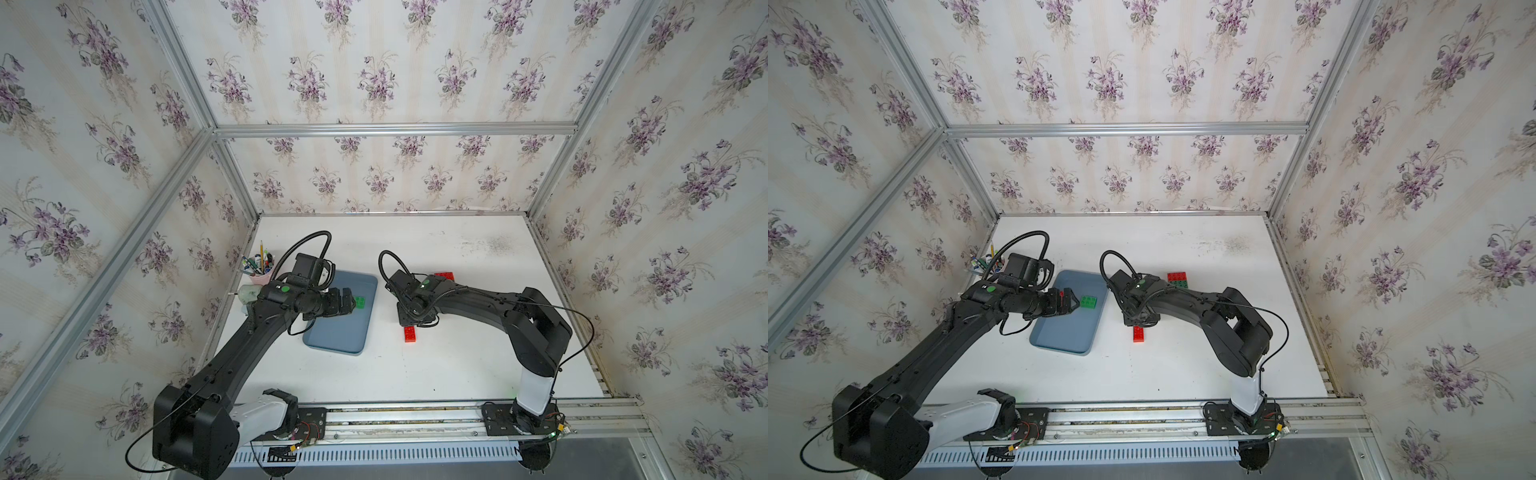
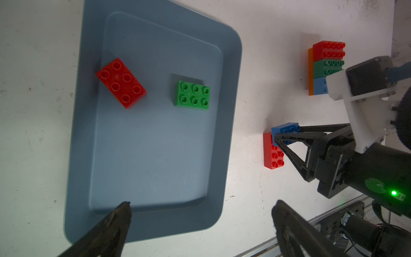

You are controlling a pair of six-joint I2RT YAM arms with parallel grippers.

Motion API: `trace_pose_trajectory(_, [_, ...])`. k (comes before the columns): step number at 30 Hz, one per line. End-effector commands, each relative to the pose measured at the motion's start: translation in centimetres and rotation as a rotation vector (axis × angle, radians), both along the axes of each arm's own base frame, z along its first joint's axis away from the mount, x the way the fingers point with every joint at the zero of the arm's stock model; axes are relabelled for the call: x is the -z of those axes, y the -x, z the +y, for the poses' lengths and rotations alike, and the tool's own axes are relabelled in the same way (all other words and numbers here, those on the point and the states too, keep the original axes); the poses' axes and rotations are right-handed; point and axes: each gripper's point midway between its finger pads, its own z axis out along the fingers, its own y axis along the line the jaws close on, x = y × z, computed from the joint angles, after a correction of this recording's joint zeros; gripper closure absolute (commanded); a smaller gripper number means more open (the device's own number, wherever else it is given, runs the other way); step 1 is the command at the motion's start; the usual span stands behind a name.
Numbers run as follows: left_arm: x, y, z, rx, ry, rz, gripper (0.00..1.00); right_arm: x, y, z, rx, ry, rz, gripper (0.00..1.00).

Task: Assemble a rectangle with lego
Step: Assemble the lego brick with the lego brick.

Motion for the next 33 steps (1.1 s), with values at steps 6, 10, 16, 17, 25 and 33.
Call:
trace_pose_trajectory(6, [-0.4, -0.3, -0.1, 0.006, 0.004, -0.016, 0.0, 1.0, 1.2, -1.4, 0.041, 0.064, 0.025, 0.63])
trace_pose_trajectory(10, [-0.3, -0.3, -0.1, 0.005, 0.004, -0.013, 0.0, 1.2, 1.4, -1.2, 0.038, 0.05, 0.027, 0.63])
trace_pose_trajectory(16, [-0.4, -0.2, -0.1, 0.007, 0.004, -0.018, 0.0, 0.9, 1.2, -1.0, 0.031, 0.052, 0.022, 0.58])
trace_pose_trajectory(17, [-0.4, -0.2, -0.1, 0.008, 0.003, -0.019, 0.0, 0.8, 1.1, -0.9, 0.032, 0.047, 0.019, 0.56])
trace_pose_trajectory(25, [-0.2, -0.1, 0.2, -0.002, -0.016, -0.019, 0.0, -1.3, 0.3, -0.4, 0.02, 0.016, -0.031, 0.22])
trace_pose_trajectory(33, [-0.2, -0.1, 0.3, -0.009, -0.16, -0.02, 0.0, -5.6, -1.1, -0.5, 0.019, -0.038, -0.156, 0.15])
